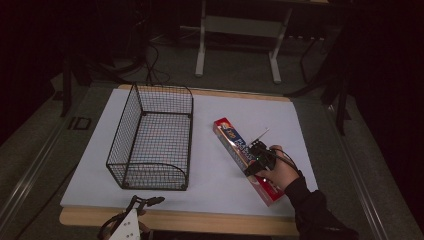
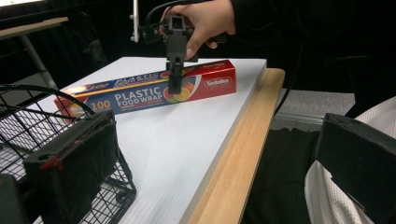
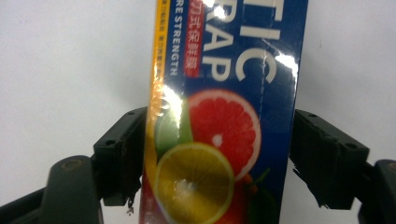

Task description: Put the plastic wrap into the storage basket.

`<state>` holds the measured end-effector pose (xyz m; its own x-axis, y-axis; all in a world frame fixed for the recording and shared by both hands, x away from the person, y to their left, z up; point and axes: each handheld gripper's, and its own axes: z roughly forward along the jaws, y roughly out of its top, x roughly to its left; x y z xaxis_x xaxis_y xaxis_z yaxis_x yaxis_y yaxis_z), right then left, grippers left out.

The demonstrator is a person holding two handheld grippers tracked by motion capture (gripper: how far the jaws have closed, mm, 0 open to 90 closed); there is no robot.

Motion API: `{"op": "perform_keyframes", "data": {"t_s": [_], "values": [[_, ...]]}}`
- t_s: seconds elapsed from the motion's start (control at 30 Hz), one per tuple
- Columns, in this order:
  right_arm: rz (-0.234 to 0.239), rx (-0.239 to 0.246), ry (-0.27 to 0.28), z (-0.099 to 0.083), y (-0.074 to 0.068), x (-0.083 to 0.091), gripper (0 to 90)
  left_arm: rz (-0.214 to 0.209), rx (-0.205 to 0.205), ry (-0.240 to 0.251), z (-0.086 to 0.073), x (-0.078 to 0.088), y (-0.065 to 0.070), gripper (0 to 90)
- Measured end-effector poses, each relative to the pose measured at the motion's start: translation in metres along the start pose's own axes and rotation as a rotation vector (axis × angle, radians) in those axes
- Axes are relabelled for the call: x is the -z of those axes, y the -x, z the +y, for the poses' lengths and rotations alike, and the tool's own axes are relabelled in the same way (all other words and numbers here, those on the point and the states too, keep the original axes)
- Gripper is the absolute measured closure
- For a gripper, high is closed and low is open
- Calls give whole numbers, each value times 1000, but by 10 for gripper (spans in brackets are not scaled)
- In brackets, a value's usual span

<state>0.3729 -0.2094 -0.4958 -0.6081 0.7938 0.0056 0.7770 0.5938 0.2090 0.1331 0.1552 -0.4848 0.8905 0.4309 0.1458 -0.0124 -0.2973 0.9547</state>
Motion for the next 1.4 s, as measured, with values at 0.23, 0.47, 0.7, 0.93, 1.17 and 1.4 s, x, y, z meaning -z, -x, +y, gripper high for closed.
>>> {"op": "perform_keyframes", "data": {"t_s": [0.23,0.47,0.7,0.93,1.17,1.4], "values": [[7,-3,-29,11,1,-1,242,-4,-1,1,0,0,0,0],[12,9,-58,21,-2,-8,245,-6,-2,1,0,-1,0,0],[6,10,-50,33,-3,-9,266,-6,-1,2,0,-1,0,0],[-2,13,-52,45,-5,-11,271,-6,-3,3,0,-1,0,0],[-1,-16,-95,50,-1,-21,344,-7,-5,0,0,-1,0,0],[-16,-16,-126,52,-1,-20,396,-8,-3,2,0,-1,0,0]]}}
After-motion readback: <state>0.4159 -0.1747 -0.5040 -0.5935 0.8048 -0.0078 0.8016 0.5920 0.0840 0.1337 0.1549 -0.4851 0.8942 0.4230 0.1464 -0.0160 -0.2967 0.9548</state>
